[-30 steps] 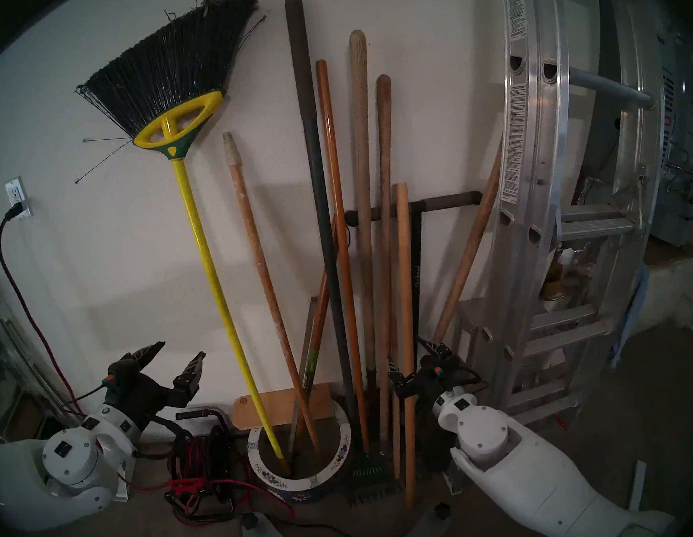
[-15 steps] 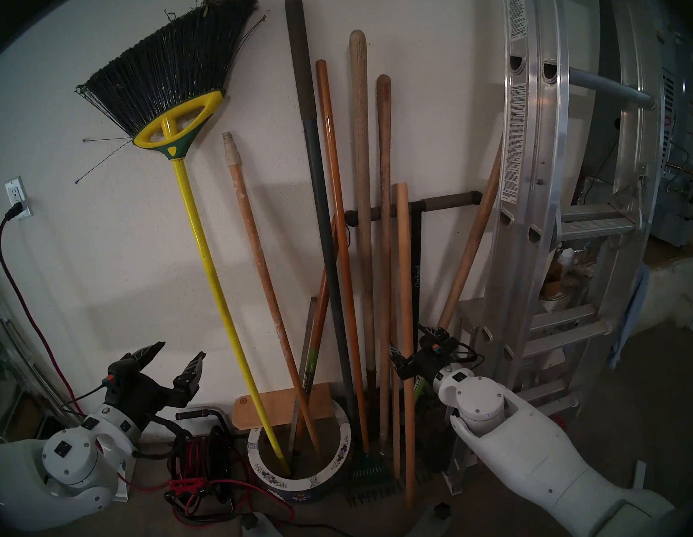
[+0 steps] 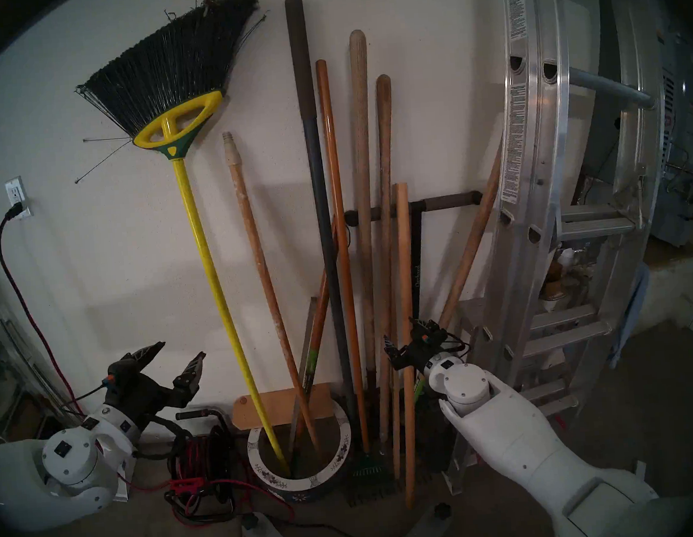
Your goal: Put wooden sticks into the pot
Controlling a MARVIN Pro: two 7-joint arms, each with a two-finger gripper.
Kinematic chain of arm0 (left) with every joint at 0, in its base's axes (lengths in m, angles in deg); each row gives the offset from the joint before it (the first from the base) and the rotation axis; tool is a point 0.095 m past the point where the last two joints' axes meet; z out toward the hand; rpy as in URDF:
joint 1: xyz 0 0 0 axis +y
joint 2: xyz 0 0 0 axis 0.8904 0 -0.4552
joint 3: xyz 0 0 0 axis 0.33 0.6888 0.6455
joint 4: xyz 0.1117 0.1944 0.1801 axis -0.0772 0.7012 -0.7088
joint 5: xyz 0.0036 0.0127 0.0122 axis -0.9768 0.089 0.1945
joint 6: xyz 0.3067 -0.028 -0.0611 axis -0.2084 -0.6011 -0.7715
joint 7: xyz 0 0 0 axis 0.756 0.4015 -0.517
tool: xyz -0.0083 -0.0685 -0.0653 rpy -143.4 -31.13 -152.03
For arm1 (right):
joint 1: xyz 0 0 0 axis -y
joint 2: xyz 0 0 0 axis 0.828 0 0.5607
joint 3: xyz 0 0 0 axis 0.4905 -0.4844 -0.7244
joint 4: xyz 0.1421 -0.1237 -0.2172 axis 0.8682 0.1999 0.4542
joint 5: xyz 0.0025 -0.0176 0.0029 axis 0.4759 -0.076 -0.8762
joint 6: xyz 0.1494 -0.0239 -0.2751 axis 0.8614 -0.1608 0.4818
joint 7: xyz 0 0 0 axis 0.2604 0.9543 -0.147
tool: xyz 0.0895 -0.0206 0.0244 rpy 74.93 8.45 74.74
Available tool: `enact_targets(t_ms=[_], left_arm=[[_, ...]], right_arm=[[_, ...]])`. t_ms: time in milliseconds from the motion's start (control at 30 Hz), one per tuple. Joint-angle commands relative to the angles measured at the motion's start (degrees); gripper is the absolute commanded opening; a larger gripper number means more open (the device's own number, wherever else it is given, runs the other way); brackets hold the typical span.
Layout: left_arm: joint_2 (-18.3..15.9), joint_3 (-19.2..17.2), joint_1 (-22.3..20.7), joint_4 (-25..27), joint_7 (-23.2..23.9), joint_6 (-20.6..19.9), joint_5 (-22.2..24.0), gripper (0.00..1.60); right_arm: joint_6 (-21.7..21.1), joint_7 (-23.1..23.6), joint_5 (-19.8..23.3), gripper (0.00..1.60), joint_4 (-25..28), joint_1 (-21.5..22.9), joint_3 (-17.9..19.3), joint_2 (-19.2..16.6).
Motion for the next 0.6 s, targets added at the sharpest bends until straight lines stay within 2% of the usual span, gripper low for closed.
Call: enact_targets(t_ms=[0, 33, 67, 100, 200, 267, 300, 333, 400, 500, 567], left_arm=[[-0.2, -0.2, 0.2, 0.2, 0.1, 0.2, 0.2, 1.6], [-0.2, -0.2, 0.2, 0.2, 0.1, 0.2, 0.2, 1.6], [-0.2, -0.2, 0.2, 0.2, 0.1, 0.2, 0.2, 1.6], [-0.2, -0.2, 0.2, 0.2, 0.1, 0.2, 0.2, 1.6], [-0.2, -0.2, 0.2, 0.3, 0.1, 0.2, 0.2, 1.6], [-0.2, -0.2, 0.3, 0.3, 0.1, 0.2, 0.2, 1.6], [-0.2, -0.2, 0.3, 0.3, 0.1, 0.2, 0.2, 1.6], [-0.2, -0.2, 0.2, 0.3, 0.1, 0.2, 0.2, 1.6], [-0.2, -0.2, 0.3, 0.3, 0.1, 0.2, 0.2, 1.6], [-0.2, -0.2, 0.2, 0.3, 0.1, 0.2, 0.2, 1.6], [-0.2, -0.2, 0.2, 0.3, 0.1, 0.2, 0.2, 1.6]], right_arm=[[4.2, 0.5, -0.3, 1.6, -7.1, 4.5, -0.1, 3.3], [4.7, 0.8, -0.3, 1.6, -8.5, 5.0, -0.1, 3.6], [3.8, 0.5, -0.2, 1.6, -7.4, 4.4, 0.0, 3.2], [5.9, 1.1, -0.4, 1.6, -10.5, 5.7, -0.1, 4.1], [6.4, 1.8, -0.6, 1.6, -12.4, 6.6, -0.2, 4.6], [8.3, 2.8, -0.9, 1.6, -17.1, 8.4, -0.4, 5.6], [8.3, 2.8, -0.9, 1.6, -17.1, 8.4, -0.4, 5.6], [6.3, 2.3, -0.9, 1.6, -15.8, 8.0, -0.2, 5.1], [7.8, 3.0, -1.1, 1.6, -18.7, 9.3, -0.2, 5.8], [7.6, 4.1, -1.5, 1.6, -21.6, 11.0, -0.4, 6.2], [9.4, 4.7, -1.8, 1.6, -25.3, 12.7, -0.5, 7.3]])
